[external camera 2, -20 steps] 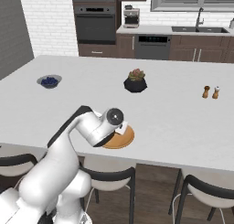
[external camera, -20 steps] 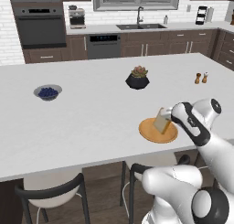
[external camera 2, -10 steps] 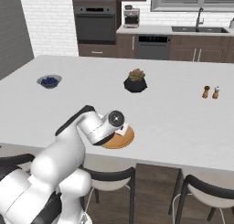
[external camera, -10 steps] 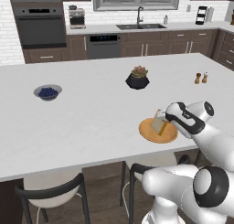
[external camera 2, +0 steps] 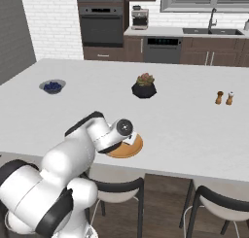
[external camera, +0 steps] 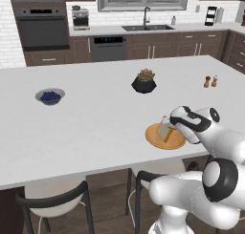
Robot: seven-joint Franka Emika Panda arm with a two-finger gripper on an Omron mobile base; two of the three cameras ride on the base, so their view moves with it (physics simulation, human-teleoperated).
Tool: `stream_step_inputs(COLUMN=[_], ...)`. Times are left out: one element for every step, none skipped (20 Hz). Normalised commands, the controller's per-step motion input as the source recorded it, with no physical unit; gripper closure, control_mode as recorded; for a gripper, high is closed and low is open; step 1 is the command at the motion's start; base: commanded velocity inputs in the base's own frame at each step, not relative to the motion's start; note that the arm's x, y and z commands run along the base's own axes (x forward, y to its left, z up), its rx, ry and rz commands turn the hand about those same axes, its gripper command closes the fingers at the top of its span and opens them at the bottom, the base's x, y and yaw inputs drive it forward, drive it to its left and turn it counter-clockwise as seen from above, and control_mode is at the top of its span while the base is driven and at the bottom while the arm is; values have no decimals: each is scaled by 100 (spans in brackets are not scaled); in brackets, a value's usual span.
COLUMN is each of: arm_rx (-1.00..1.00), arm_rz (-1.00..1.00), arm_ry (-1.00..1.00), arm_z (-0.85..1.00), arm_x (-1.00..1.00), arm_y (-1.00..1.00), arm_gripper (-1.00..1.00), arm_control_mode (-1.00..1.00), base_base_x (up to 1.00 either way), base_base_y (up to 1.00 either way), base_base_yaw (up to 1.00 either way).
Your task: Start the toaster. Once the lever pops up, take the bread to the plate on the dining counter.
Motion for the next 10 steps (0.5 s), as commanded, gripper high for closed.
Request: stream_step_inputs(arm_rx=[0, 0, 0, 0, 0, 0, 0, 0, 0, 0], arm_rz=[0, 0, 0, 0, 0, 0, 0, 0, 0, 0], arm_ry=[0, 0, 0, 0, 0, 0, 0, 0, 0, 0], arm_z=[-11, -5, -1, 0, 0, 0, 0, -4, -4, -8], arm_x=[20, 21, 14, 6, 0, 0, 0, 4, 7, 6], arm_y=[0, 0, 0, 0, 0, 0, 0, 0, 0, 0], arm_gripper=[100, 100, 100, 100, 100, 100, 100, 100, 100, 100], arm_control_mode=[-100, -100, -100, -100, -100, -100, -100, -100, -100, -100], base_base_x=[0, 0, 0, 0, 0, 0, 0, 0, 0, 0], base_base_y=[0, 0, 0, 0, 0, 0, 0, 0, 0, 0], base_base_yaw=[0, 0, 0, 0, 0, 0, 0, 0, 0, 0])
